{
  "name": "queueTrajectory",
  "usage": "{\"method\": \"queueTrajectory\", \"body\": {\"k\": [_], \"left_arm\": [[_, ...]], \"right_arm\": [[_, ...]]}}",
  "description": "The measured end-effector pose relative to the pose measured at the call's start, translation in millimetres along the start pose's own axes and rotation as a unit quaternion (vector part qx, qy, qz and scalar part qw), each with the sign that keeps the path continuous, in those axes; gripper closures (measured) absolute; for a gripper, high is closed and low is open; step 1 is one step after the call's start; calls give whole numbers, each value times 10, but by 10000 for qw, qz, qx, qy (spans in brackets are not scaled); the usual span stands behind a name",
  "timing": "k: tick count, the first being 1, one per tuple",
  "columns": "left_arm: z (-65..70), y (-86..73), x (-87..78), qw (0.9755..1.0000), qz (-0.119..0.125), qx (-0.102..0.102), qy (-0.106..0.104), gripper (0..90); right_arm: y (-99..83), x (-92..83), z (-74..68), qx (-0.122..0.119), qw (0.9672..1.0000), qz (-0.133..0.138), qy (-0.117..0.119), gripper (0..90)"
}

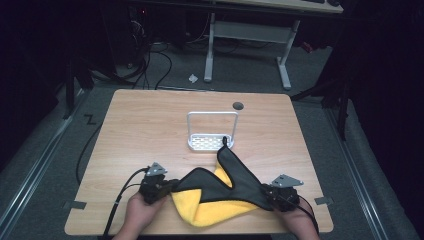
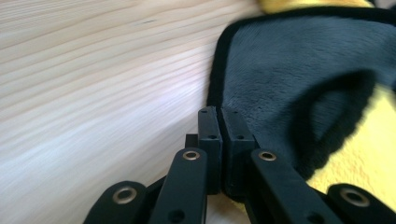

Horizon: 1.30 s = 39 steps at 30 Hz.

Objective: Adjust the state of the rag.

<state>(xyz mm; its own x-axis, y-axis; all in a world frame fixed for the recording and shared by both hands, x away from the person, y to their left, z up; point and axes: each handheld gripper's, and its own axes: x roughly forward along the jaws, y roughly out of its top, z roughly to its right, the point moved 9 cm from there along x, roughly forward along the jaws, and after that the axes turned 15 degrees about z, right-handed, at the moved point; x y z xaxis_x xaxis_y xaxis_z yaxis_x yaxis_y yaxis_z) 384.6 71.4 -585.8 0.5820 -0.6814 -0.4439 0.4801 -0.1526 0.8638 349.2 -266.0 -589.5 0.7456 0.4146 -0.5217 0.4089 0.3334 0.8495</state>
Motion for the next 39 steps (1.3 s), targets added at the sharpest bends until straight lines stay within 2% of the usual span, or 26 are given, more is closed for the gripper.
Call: {"method": "queueTrajectory", "body": {"k": [2, 5, 7, 10, 11, 13, 16, 20, 22, 24, 26, 27, 28, 30, 31, 32, 34, 36, 39], "left_arm": [[-122, -30, -146, 9997, 116, 19, 214, 875], [-313, -63, -305, 9984, 308, -83, 477, 875], [-434, -102, -370, 9972, 326, -118, 661, 874], [-579, -126, -465, 9949, 402, -424, 821, 871], [-616, -126, -503, 9941, 437, -550, 829, 860], [-664, -115, -564, 9926, 543, -671, 853, 842], [-684, -60, -596, 9920, 697, -560, 891, 761], [-671, 37, -516, 9927, 809, -383, 806, 709], [-704, 29, -437, 9932, 748, -394, 804, 717], [-714, -9, -367, 9943, 652, -416, 740, 732], [-692, -44, -324, 9954, 548, -287, 728, 748], [-675, -47, -315, 9957, 532, -199, 726, 757], [-661, -45, -315, 9959, 504, -120, 741, 757], [-628, -55, -309, 9965, 411, 49, 725, 777], [-619, -68, -304, 9963, 355, 174, 763, 793], [-610, -74, -306, 9960, 342, 263, 788, 794], [-599, -83, -315, 9958, 317, 318, 795, 796], [-592, -93, -329, 9960, 321, 306, 770, 797], [-584, -99, -342, 9961, 283, 324, 766, 797]], "right_arm": [[-4, -17, -12, 10, 10000, -12, 5, 815], [-4, -37, -42, -20, 10000, -23, 42, 814], [-4, -45, -64, -19, 10000, -41, 53, 809], [27, -57, -77, -31, 10000, -9, 31, 807], [99, -68, -98, 86, 9997, 187, 122, 789], [142, -69, -107, 138, 9994, 273, 141, 779], [271, 6, -129, 83, 9989, 434, 149, 734], [489, 305, -205, -37, 9989, 430, 163, 643], [612, 499, -238, -114, 9990, 432, 92, 624], [723, 714, -231, -13, 9991, 413, 3, 620], [781, 929, -222, 109, 9995, 278, -30, 611], [803, 1111, -189, 105, 9998, 163, -69, 604], [803, 1111, -189, 105, 9998, 163, -69, 604], [777, 1229, -163, 159, 9998, 9, -75, 633], [764, 1229, -189, 132, 9999, 29, 36, 763], [758, 1189, -201, 25, 10000, 37, -25, 798], [740, 1137, -230, -25, 10000, 54, 23, 810], [656, 1009, -248, -266, 9996, 44, 42, 816], [515, 799, -161, -293, 9995, 54, -91, 816]]}}
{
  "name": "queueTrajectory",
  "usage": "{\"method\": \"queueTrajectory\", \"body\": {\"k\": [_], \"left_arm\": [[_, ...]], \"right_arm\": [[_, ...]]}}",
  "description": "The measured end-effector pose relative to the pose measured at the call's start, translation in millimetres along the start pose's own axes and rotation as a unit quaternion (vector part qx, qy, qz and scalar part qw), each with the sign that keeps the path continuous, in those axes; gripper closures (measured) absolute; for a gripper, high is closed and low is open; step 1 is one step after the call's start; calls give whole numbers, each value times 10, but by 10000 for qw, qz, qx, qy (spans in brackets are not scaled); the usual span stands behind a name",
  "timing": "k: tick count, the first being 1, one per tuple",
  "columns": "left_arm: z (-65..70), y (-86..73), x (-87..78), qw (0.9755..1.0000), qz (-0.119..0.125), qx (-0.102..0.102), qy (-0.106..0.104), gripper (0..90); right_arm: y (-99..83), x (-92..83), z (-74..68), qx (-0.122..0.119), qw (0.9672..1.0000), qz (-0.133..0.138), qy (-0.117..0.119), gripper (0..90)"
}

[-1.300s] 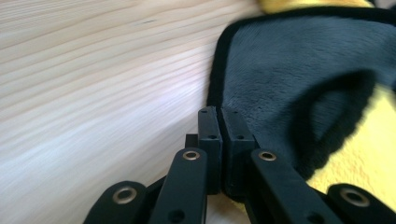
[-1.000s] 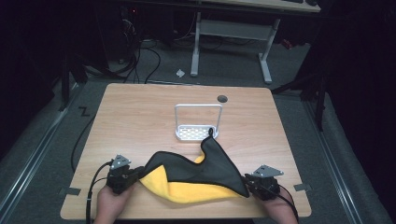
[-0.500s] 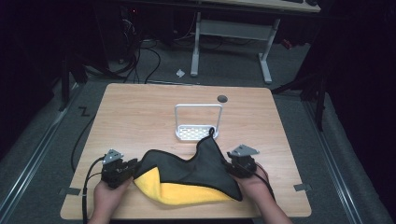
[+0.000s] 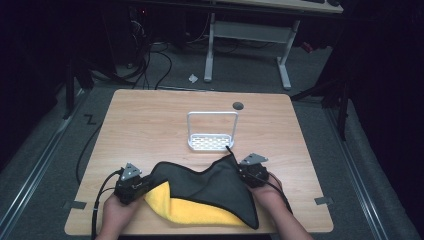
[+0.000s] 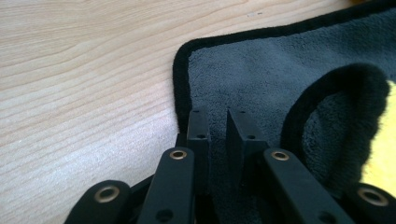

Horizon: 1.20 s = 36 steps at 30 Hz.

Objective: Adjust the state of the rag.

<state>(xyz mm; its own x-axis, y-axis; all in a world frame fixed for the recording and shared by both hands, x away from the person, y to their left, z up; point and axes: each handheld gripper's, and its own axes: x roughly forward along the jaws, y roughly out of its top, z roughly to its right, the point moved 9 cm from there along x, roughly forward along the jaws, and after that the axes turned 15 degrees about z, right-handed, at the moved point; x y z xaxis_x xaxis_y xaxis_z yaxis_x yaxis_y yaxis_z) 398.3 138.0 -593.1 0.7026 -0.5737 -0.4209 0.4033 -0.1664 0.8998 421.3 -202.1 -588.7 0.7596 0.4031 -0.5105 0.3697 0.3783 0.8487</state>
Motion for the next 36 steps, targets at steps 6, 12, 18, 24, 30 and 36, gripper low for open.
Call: {"method": "queueTrajectory", "body": {"k": [6, 12, 18, 24, 30, 36], "left_arm": [[-3, 52, 109, 10000, -15, -77, 3, 799], [-148, 246, 465, 9998, -71, 21, 205, 812], [-318, 363, 661, 9992, -27, -270, 299, 807], [-265, 363, 511, 9985, 110, -420, 339, 715], [-181, 456, 296, 9966, 447, -627, 277, 682], [82, 802, 192, 9944, 799, -687, -49, 610]], "right_arm": [[-162, -130, 440, 352, 9982, 36, -485, 816], [-112, 40, 737, 569, 9958, 99, -716, 812], [-51, 188, 822, 795, 9934, 263, -778, 783], [75, -55, 753, 795, 9928, 550, -704, 705], [20, -399, 515, 497, 9953, 663, -504, 688], [-210, -384, 441, 540, 9965, 450, -447, 690]]}}
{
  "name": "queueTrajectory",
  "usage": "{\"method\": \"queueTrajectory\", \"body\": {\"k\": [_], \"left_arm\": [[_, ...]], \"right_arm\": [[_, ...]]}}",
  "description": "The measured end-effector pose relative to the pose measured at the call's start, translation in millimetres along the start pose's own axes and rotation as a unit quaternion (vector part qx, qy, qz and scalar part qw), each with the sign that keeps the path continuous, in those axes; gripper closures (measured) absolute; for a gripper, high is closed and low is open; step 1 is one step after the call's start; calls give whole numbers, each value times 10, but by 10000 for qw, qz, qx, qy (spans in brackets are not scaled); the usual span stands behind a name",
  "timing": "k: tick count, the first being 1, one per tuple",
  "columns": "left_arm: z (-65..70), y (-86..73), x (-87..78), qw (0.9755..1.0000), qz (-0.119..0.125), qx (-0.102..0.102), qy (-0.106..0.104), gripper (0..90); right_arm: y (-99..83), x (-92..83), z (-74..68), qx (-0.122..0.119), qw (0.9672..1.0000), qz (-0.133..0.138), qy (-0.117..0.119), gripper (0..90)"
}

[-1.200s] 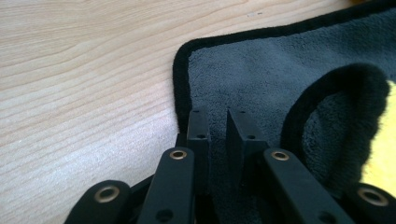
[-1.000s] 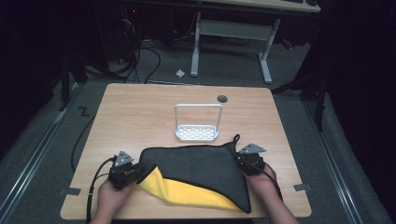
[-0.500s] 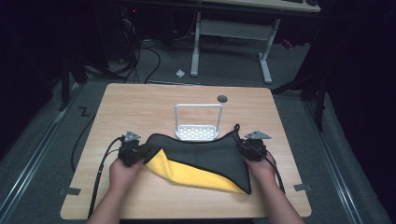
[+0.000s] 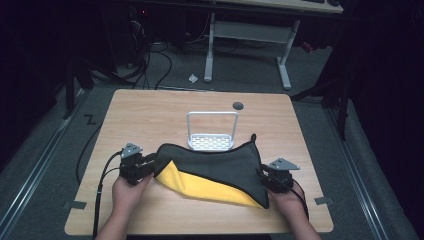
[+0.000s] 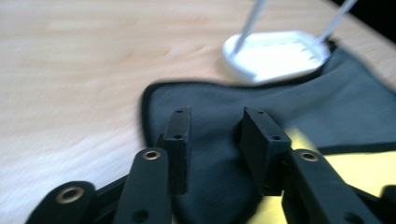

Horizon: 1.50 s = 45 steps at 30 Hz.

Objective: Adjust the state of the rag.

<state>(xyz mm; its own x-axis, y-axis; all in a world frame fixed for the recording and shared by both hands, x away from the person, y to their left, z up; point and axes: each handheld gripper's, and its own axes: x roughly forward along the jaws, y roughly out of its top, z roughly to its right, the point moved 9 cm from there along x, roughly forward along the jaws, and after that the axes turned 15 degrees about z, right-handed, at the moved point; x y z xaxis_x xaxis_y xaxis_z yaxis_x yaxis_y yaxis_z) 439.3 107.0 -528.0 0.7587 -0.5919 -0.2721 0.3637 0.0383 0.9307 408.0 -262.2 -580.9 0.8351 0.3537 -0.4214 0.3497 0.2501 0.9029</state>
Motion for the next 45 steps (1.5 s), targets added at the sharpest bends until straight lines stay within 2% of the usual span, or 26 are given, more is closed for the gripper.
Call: {"method": "queueTrajectory", "body": {"k": [3, 5, 7, 8, 9, 11, 14, 16, 19, 24, 26, 29, 30, 31, 33, 36, 40, 43, 45], "left_arm": [[190, 96, 63, 9997, 31, 7, -241, 542], [262, 62, 144, 9994, -122, -63, -319, 504], [264, -28, 220, 9989, -367, -105, -264, 499], [254, -82, 241, 9984, -506, -101, -227, 528], [249, -128, 245, 9981, -582, -98, -199, 617], [243, -186, 204, 9976, -617, -170, -256, 744], [226, -241, 39, 9982, -539, -55, -272, 842], [214, -298, -112, 9983, -526, 3, -264, 854], [188, -414, -367, 9984, -482, -76, -294, 854], [157, -711, -722, 9970, -698, -170, -281, 845], [181, -819, -822, 9962, -771, -250, -328, 834], [217, -997, -904, 9943, -1019, -166, -254, 793], [230, -1004, -915, 9949, -949, -225, -271, 765], [235, -989, -919, 9948, -939, -298, -270, 731], [240, -910, -904, 9965, -754, -277, -238, 653], [228, -762, -825, 9981, -496, -307, -197, 600], [171, -671, -631, 9978, -549, -335, -158, 581], [170, -728, -511, 9966, -672, -427, -188, 612], [195, -773, -483, 9965, -694, -405, -209, 756]], "right_arm": [[-51, 47, -2, 9, 9999, -114, 43, 690], [-61, 56, -2, 6, 9999, -132, 74, 690], [-66, 52, -7, -27, 9999, -134, 98, 690], [-72, 48, -11, -46, 9998, -146, 108, 690], [-78, 47, -14, -73, 9998, -162, 123, 691], [-88, 49, -14, -98, 9997, -179, 132, 692], [-90, 52, -14, -94, 9997, -179, 132, 693], [-90, 54, -15, -100, 9997, -171, 132, 695], [-90, 55, -13, -89, 9997, -174, 130, 696], [-89, 58, -15, -97, 9997, -179, 122, 697], [-86, 62, -13, -119, 9997, -168, 134, 698], [-86, 62, -22, -109, 9997, -188, 106, 699], [-86, 61, -22, -109, 9997, -190, 107, 699], [-86, 61, -21, -106, 9997, -190, 109, 698], [-86, 61, -22, -98, 9997, -197, 115, 699], [-85, 63, -21, -102, 9997, -192, 122, 699], [-85, 65, -16, -120, 9997, -181, 140, 699], [-85, 64, -17, -116, 9997, -172, 140, 698], [-86, 64, -15, -119, 9997, -168, 146, 698]]}}
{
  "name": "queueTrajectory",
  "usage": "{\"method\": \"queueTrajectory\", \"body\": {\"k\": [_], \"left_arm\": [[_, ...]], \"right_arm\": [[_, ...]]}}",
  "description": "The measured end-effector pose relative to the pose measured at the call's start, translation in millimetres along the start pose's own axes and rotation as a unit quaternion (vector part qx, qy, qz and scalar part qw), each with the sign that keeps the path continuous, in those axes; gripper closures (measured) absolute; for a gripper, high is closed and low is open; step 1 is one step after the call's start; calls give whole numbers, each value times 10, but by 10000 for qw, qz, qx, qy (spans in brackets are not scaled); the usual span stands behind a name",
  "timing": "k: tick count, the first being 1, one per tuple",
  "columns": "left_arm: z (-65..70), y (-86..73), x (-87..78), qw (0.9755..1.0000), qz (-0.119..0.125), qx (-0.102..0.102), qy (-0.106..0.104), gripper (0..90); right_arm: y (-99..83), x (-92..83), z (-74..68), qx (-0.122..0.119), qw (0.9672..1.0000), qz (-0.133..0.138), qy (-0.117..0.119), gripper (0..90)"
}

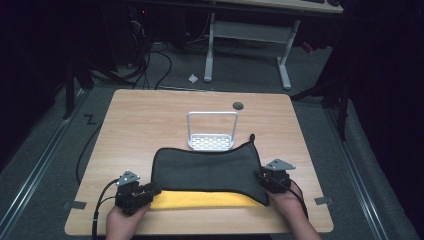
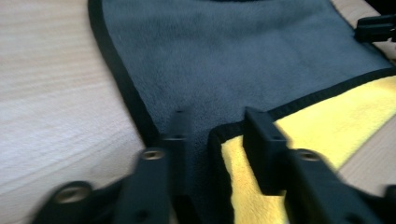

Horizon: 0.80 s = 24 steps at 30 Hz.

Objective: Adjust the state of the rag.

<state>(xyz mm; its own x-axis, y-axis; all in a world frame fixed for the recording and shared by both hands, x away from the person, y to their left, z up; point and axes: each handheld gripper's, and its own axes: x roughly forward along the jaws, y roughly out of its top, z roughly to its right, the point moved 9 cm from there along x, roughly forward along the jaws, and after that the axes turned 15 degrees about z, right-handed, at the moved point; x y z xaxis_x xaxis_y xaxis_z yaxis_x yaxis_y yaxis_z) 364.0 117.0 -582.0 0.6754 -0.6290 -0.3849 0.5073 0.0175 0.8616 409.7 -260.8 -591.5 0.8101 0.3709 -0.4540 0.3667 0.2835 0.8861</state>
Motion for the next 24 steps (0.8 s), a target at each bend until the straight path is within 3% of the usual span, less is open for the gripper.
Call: {"method": "queueTrajectory", "body": {"k": [3, 8, 17, 21, 24], "left_arm": [[66, -34, -50, 9999, 27, 127, -21, 838], [219, -111, -290, 9996, 108, 217, -119, 846], [352, -297, -515, 9998, 109, 139, -136, 842], [326, -342, -532, 9999, 101, 35, -100, 838], [317, -349, -525, 9999, 96, 13, -108, 836]], "right_arm": [[-3, -2, -3, 34, 10000, -4, -5, 699], [-3, -3, -3, 31, 10000, -4, -1, 698], [24, -66, -13, -6, 10000, -42, -24, 712], [216, -370, -212, 8, 9986, 383, 368, 900], [132, -526, -460, -118, 9971, 317, 680, 900]]}}
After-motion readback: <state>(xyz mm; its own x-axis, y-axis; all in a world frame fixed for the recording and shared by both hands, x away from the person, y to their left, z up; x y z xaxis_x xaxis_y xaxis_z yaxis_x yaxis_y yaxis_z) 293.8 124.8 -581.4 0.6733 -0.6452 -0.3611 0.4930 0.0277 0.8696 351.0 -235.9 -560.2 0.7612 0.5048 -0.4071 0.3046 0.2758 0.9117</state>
